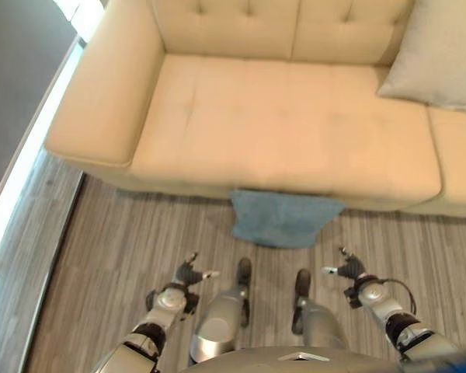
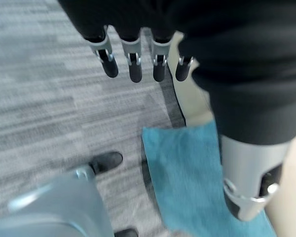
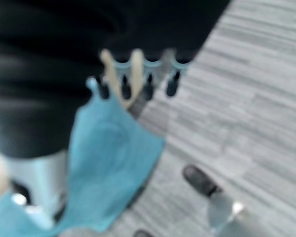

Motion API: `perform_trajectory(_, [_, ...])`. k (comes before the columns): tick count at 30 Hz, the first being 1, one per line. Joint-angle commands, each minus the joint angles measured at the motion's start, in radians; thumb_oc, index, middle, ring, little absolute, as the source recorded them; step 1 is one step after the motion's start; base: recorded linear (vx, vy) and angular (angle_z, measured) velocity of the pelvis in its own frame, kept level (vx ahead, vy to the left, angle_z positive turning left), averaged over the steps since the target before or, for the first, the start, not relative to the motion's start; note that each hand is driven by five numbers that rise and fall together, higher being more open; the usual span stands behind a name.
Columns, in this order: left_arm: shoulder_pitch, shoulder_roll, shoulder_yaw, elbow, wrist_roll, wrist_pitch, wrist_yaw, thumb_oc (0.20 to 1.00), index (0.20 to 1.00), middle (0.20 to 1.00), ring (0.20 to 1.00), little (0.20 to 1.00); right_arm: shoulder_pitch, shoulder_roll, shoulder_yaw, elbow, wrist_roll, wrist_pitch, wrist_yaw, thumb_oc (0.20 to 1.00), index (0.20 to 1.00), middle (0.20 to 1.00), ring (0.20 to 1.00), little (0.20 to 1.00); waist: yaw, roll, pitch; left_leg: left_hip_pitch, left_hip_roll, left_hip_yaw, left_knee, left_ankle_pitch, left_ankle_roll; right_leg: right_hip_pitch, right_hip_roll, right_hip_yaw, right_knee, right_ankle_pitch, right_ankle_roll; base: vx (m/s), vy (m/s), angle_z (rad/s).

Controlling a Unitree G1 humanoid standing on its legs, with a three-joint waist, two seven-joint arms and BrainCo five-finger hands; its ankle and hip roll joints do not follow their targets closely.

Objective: Pick up all the scattered cushions and arrange them neatly on the sofa.

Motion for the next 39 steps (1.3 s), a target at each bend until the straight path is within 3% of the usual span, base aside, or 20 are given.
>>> perform_trajectory(1, [-0.092, -0.035, 0.016, -0.050, -0.118, -0.088, 0.083, 1.000, 1.000, 1.000, 1.000, 1.000, -0.032, -0.062, -0.020, -0.106, 0.036, -0.045, -0.102, 1.000, 1.000, 1.000, 1.000, 1.000, -0.031, 0.008, 0.013, -0.132, -0.002, -0.082, 0.183, -0.137, -0.015, -0.068, 0.005, 0.001, 0.067, -0.058, -0.005, -0.14, -0.015, 0.05])
perform_trajectory(6, [-0.254, -0.028, 0.042, -0.048, -0.255, -0.141, 0.184, 1.000, 1.000, 1.000, 1.000, 1.000, -0.177, -0.110, 0.024, -0.133, -0.023, -0.024, -0.213, 1.000, 1.000, 1.000, 1.000, 1.000, -0.059, 0.022, 0.072, -0.258, 0.003, -0.073, 0.259, -0.138, -0.015, -0.206, -0.001, 0.009, 0.156, -0.074, -0.004, -0.12, 0.027, -0.04])
perform_trajectory(15, [-0.442, 0.036, 0.064, 0.002, -0.280, -0.158, 0.288, 1.000, 1.000, 1.000, 1.000, 1.000, -0.318, -0.170, -0.015, -0.178, -0.047, -0.047, -0.432, 1.000, 1.000, 1.000, 1.000, 1.000, -0.101, 0.028, 0.130, -0.477, 0.008, -0.063, 0.404, -0.161, -0.009, -0.426, -0.004, 0.036, 0.292, -0.091, -0.005, -0.06, 0.073, -0.06])
perform_trajectory(16, [-0.487, 0.050, 0.080, 0.019, -0.304, -0.163, 0.311, 1.000, 1.000, 1.000, 1.000, 1.000, -0.342, -0.182, -0.022, -0.184, -0.039, -0.049, -0.471, 1.000, 1.000, 1.000, 1.000, 1.000, -0.105, 0.024, 0.144, -0.510, 0.009, -0.067, 0.446, -0.210, -0.010, -0.461, -0.002, 0.046, 0.332, -0.126, 0.001, -0.04, 0.086, -0.06])
perform_trajectory(17, [-0.490, 0.050, 0.081, 0.020, -0.305, -0.164, 0.311, 1.000, 1.000, 1.000, 1.000, 1.000, -0.345, -0.183, -0.022, -0.184, -0.039, -0.049, -0.471, 1.000, 1.000, 1.000, 1.000, 1.000, -0.107, 0.022, 0.145, -0.525, 0.008, -0.060, 0.438, -0.175, -0.005, -0.474, -0.005, 0.042, 0.321, -0.096, -0.004, 0.03, 0.091, -0.06])
perform_trajectory(18, [-0.526, 0.061, 0.093, 0.041, -0.322, -0.168, 0.333, 1.000, 1.000, 1.000, 1.000, 1.000, -0.362, -0.191, -0.029, -0.183, -0.029, -0.054, -0.501, 1.000, 1.000, 1.000, 1.000, 1.000, -0.107, 0.014, 0.159, -0.563, 0.010, -0.067, 0.485, -0.223, -0.007, -0.506, -0.005, 0.049, 0.358, -0.130, 0.003, -0.03, 0.062, -0.05])
perform_trajectory(22, [-0.589, 0.104, 0.117, 0.048, -0.334, -0.176, 0.373, 1.000, 1.000, 1.000, 1.000, 1.000, -0.377, -0.207, -0.054, -0.231, -0.026, -0.069, -0.566, 1.000, 1.000, 1.000, 1.000, 1.000, -0.113, -0.004, 0.162, -0.669, 0.007, -0.078, 0.539, -0.244, -0.004, -0.596, -0.008, 0.050, 0.394, -0.136, 0.008, 0.01, 0.022, -0.04])
perform_trajectory(29, [-0.701, 0.184, 0.097, 0.069, -0.328, -0.181, 0.348, 1.000, 1.000, 1.000, 1.000, 1.000, -0.400, -0.235, -0.094, -0.296, -0.001, -0.108, -0.581, 1.000, 1.000, 1.000, 1.000, 1.000, -0.135, -0.028, 0.162, -0.795, -0.006, -0.097, 0.577, -0.268, -0.001, -0.705, -0.008, 0.059, 0.413, -0.138, 0.006, 0.01, 0.024, 0.06])
perform_trajectory(39, [-0.843, 0.219, 0.045, 0.042, -0.327, -0.198, 0.362, 1.000, 1.000, 1.000, 1.000, 1.000, -0.480, -0.216, -0.071, -0.312, 0.057, -0.144, -0.563, 1.000, 1.000, 1.000, 1.000, 1.000, -0.153, -0.031, 0.162, -0.917, -0.025, -0.111, 0.613, -0.291, 0.015, -0.823, -0.009, 0.080, 0.436, -0.133, 0.011, 0.02, 0.038, 0.00])
